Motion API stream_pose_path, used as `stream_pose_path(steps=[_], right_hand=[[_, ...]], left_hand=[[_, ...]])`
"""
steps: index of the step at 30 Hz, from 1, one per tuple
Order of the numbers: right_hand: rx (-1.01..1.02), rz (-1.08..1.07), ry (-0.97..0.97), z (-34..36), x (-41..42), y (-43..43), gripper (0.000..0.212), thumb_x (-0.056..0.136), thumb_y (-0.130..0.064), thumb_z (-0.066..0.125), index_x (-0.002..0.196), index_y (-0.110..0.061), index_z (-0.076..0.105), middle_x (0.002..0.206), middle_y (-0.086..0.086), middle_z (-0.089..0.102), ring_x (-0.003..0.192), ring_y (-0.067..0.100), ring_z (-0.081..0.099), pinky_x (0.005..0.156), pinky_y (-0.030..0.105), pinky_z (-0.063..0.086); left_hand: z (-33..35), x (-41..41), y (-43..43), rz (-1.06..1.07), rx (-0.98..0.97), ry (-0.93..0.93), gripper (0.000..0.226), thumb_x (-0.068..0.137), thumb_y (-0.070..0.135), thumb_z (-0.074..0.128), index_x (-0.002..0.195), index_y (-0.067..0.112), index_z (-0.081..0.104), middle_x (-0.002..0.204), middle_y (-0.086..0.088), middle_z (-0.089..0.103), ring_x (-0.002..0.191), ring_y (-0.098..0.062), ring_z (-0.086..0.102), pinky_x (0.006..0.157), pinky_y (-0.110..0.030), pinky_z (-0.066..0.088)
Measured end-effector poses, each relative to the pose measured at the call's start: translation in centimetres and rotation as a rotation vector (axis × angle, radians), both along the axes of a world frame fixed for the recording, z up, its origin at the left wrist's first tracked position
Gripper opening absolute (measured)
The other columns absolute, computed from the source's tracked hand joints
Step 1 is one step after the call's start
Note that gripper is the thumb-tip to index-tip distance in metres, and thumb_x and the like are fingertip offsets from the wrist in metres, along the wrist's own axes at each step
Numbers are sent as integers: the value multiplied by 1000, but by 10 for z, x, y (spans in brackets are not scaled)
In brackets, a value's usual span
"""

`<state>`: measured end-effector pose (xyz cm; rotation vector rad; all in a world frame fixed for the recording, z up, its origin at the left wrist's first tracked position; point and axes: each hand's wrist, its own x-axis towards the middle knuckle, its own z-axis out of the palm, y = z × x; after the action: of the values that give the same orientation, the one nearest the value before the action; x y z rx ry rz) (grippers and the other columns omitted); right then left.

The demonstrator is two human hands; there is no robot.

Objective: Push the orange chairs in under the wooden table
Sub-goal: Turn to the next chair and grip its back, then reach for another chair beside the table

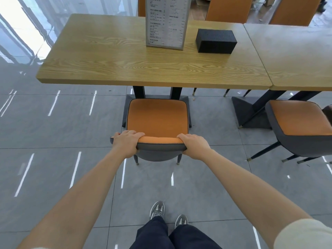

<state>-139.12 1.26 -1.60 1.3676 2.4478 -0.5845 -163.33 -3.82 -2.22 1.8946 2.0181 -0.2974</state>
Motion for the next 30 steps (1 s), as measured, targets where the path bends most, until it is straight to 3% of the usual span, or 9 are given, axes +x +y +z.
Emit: stream_pose_path(steps=[3, 5, 8, 11, 20, 30], right_hand=[[-19, -66, -6, 0, 3, -3, 59, 87, -33, 58, 138, -23, 28, 133, 8, 49, 118, 29, 48, 98, 42, 39], [-26, -104, -17, 2, 7, -6, 72, 88, -39, 56, 145, -25, 14, 148, 9, 32, 135, 30, 31, 111, 47, 27], [1, -154, -42, 10, 19, -10, 81, 90, -46, 51, 147, -27, -3, 158, 7, 6, 145, 28, 5, 116, 49, 12], [13, -217, -33, 22, 39, -14, 84, 91, -49, 47, 146, -24, -12, 158, 6, -8, 145, 26, -7, 117, 47, 4], [133, -469, -5, 52, 172, -28, 93, 89, -51, 48, 143, -21, -22, 155, 7, -21, 144, 24, -16, 117, 43, -3], [210, -680, -44, 70, 415, -44, 95, 89, -52, 49, 142, -21, -24, 154, 8, -24, 143, 26, -19, 116, 44, -5]], left_hand=[[4, 3, -2, -20, -74, -15, 74, 82, 51, 59, 143, 33, 21, 151, -2, 29, 140, -25, 23, 111, -53, 22], [8, 9, -2, -51, -118, -51, 82, 82, 60, 53, 146, 33, 9, 158, -2, 12, 145, -25, 8, 115, -55, 12], [16, 27, 3, -127, -127, -70, 87, 81, 67, 43, 146, 32, -1, 159, 0, 0, 146, -23, -2, 116, -53, 5], [26, 52, 18, -224, -69, -40, 87, 81, 70, 39, 146, 31, -5, 159, -1, -4, 146, -24, -5, 116, -53, 3], [46, 201, 67, -528, 101, -68, 85, 84, 66, 40, 146, 30, -7, 158, -5, -9, 146, -25, -9, 116, -52, 4], [57, 471, 95, -690, 164, -84, 87, 85, 63, 43, 146, 28, -8, 158, -5, -9, 146, -24, -7, 116, -52, 7]])
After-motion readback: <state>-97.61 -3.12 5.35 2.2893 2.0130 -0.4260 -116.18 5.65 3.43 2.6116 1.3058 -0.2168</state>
